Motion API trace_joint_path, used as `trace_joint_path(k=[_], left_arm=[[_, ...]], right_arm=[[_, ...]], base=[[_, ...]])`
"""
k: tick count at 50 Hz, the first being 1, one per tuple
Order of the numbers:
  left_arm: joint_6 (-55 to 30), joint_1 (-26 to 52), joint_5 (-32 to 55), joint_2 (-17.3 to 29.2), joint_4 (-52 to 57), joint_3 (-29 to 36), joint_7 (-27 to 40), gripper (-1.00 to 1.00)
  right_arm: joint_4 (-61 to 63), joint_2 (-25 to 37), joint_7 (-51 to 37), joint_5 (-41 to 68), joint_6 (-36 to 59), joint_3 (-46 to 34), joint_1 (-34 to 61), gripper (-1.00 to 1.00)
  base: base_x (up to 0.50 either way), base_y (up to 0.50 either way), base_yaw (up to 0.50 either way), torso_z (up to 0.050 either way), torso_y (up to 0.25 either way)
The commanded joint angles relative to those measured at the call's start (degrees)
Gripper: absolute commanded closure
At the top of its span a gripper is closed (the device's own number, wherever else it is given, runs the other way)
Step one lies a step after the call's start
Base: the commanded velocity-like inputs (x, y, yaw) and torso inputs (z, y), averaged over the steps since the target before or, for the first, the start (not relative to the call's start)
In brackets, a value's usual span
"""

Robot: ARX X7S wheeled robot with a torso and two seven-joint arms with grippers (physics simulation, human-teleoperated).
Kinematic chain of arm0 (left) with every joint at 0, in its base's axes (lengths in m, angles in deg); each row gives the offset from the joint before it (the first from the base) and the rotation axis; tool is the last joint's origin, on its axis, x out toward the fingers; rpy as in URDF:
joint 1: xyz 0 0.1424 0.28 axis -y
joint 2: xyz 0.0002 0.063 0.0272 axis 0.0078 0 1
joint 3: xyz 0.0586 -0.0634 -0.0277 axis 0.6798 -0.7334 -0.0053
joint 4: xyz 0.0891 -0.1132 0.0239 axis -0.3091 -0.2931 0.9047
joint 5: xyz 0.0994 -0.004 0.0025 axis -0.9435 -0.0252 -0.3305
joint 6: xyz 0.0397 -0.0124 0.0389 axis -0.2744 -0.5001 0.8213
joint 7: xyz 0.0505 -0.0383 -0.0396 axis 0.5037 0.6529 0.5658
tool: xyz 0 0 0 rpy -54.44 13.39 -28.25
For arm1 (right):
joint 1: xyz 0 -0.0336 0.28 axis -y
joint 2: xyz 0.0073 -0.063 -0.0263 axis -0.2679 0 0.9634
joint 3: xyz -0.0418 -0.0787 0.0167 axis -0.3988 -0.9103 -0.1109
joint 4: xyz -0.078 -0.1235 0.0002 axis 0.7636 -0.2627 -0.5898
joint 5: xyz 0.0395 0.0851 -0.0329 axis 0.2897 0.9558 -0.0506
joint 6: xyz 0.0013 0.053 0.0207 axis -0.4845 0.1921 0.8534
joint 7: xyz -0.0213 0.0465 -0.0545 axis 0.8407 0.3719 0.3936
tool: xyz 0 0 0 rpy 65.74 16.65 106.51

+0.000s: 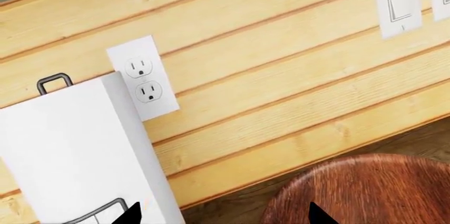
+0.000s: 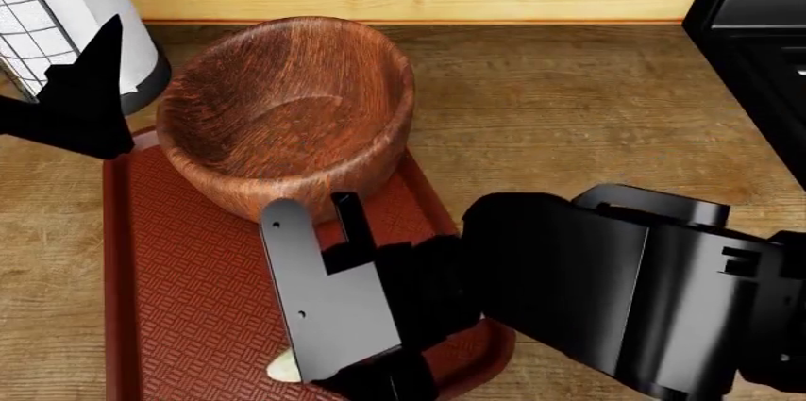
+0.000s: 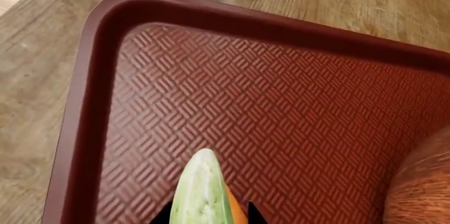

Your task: Place the two vegetables and bowl onto the tray for setting up a vegetable dip station.

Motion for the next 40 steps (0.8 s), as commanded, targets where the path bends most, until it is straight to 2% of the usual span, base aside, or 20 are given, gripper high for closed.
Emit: trace_joint_path(k=[1, 20, 21, 40], left_arm=[[0.3, -0.7, 0.1, 0.3, 0.2, -0.5, 0.0, -1.0], [0.8, -1.7, -0.5, 0.2, 0.0, -0.7, -0.3, -1.0], [0.9, -1.8, -0.5, 0.3, 0.0, -0.8, -0.3, -1.0], [2.0, -4.1, -0.9, 0.6, -0.2, -2.2, -0.8, -1.0]], right_arm=[[-1.4, -0.4, -0.3, -3.1, -1.3, -1.8, -1.4, 1.0], [-2.5, -1.0, -0.6, -4.5, -2.4, -3.2, -2.4, 1.0], [-2.2, -0.9, -0.6, -4.4, -2.4, -3.2, -2.4, -1.0], [0.3, 0.0, 0.0, -2.5, -0.1, -2.3, -0.2, -1.0]], base=[[0.0, 0.0, 0.0, 0.0, 0.0], [0.0, 0.0, 0.0, 0.0, -0.002], [0.0, 0.0, 0.0, 0.0, 0.0], [0.0, 0.0, 0.0, 0.0, -0.002]])
